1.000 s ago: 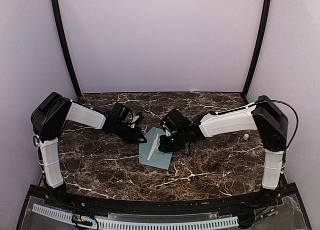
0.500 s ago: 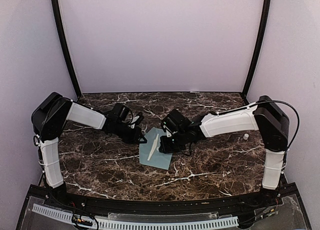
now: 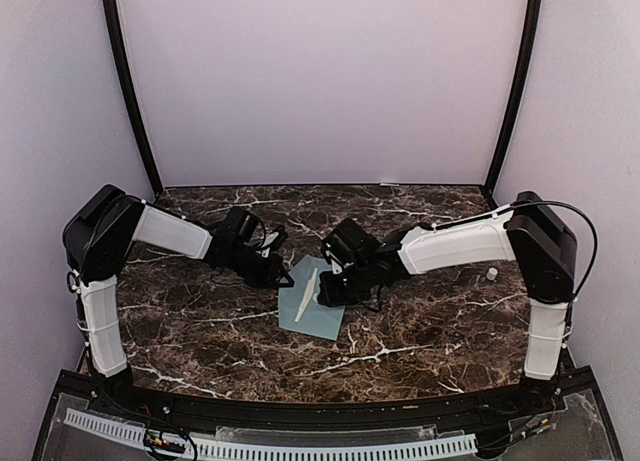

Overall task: Place the letter into the envelope and seal it
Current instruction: Paint the envelope at the center of the board.

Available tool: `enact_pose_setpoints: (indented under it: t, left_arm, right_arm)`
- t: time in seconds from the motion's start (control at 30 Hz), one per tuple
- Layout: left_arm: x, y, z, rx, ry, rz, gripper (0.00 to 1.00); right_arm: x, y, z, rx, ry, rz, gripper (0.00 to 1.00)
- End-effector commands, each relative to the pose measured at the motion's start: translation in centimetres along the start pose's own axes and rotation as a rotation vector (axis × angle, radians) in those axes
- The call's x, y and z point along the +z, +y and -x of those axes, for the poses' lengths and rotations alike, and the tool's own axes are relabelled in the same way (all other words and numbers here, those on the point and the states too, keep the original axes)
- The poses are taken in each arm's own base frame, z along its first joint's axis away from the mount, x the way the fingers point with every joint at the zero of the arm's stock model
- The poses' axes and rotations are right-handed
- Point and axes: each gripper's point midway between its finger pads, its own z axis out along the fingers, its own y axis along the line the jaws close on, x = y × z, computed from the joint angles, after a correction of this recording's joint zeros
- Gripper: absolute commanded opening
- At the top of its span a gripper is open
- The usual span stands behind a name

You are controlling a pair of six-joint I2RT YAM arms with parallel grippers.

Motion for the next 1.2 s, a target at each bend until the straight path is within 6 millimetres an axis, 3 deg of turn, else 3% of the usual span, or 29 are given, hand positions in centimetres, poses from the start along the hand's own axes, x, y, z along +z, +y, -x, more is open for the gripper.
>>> enact_pose_setpoints:
  t: [0.0,0.73,1.17]
  left_arm:
    - [0.2,0.0,0.0,0.009,0.014,0.003,0.00]
    - [0.5,0.1,-0.3,0.004,0.026,-0.003,0.00]
    - [0.6,0.3,-0.3,0.002,0.026,0.004,0.00]
  right_arm:
    - [1.1,-2.5,-0.5,0.009,0.028,-0.084,0.00]
    - [2.3,-5.8,2.5,0.007,0.007,-0.123,0.00]
    - [2.4,-5.5,2.3,-0.008,0.029,-0.096,0.00]
